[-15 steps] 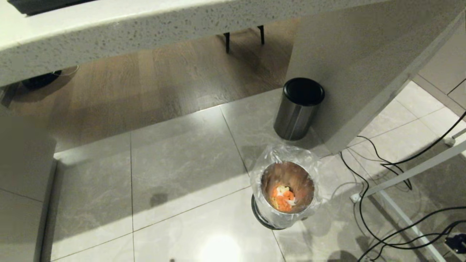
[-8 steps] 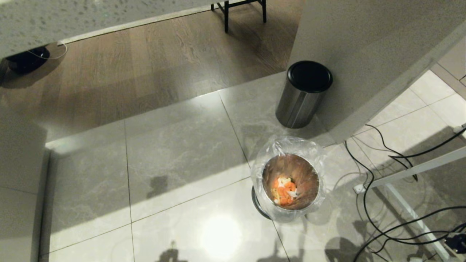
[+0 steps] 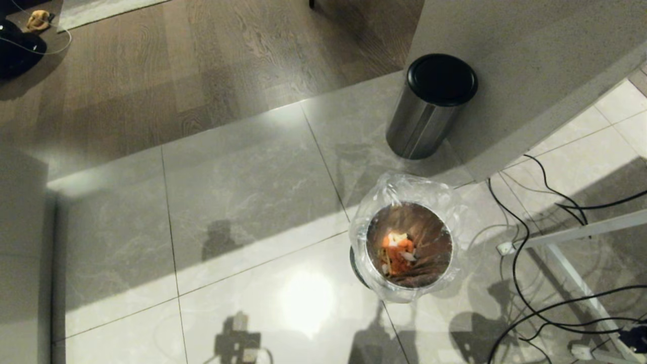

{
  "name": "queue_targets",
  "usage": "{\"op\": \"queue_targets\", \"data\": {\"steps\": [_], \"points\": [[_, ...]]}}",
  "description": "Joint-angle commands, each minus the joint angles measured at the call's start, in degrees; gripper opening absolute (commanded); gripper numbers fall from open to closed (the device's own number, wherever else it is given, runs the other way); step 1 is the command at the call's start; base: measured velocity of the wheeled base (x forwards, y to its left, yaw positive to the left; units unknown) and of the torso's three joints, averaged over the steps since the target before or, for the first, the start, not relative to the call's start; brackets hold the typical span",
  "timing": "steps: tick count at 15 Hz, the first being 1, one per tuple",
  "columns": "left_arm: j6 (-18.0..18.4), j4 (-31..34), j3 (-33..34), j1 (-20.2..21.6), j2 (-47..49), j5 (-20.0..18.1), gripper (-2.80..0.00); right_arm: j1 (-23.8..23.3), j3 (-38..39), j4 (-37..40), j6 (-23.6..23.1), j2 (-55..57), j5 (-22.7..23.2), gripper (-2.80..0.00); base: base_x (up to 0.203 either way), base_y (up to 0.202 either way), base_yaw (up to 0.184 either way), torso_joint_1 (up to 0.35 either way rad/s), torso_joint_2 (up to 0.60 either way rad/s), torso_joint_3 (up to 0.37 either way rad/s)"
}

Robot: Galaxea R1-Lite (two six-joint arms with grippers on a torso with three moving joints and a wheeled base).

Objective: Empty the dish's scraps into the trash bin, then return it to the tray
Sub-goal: Move the bowl over the trash can

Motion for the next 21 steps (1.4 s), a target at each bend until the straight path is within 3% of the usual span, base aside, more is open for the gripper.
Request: {"op": "queue_targets", "data": {"steps": [1,11,18,21], "points": [[0.0,0.0,0.0,0.0,0.1,0.0,-2.80,0.0,0.1,0.2,0.1,-0.2,0.0,-2.80,0.000,0.000,0.000,0.000,0.00,-0.203],[-0.2,0.0,0.0,0.0,0.1,0.3,-2.80,0.0,-0.6,-0.3,0.1,-0.2,-0.5,-2.80,0.000,0.000,0.000,0.002,0.00,-0.108],[-0.2,0.0,0.0,0.0,0.1,0.3,-2.80,-0.1,-9.8,-3.8,0.1,4.0,-9.4,-2.80,0.000,0.000,0.000,0.000,0.00,0.000],[-0.2,0.0,0.0,0.1,0.1,0.3,-2.80,-0.1,-11.9,-11.5,-5.2,6.9,-14.9,-2.80,0.000,0.000,0.000,0.000,0.00,0.000]]}}
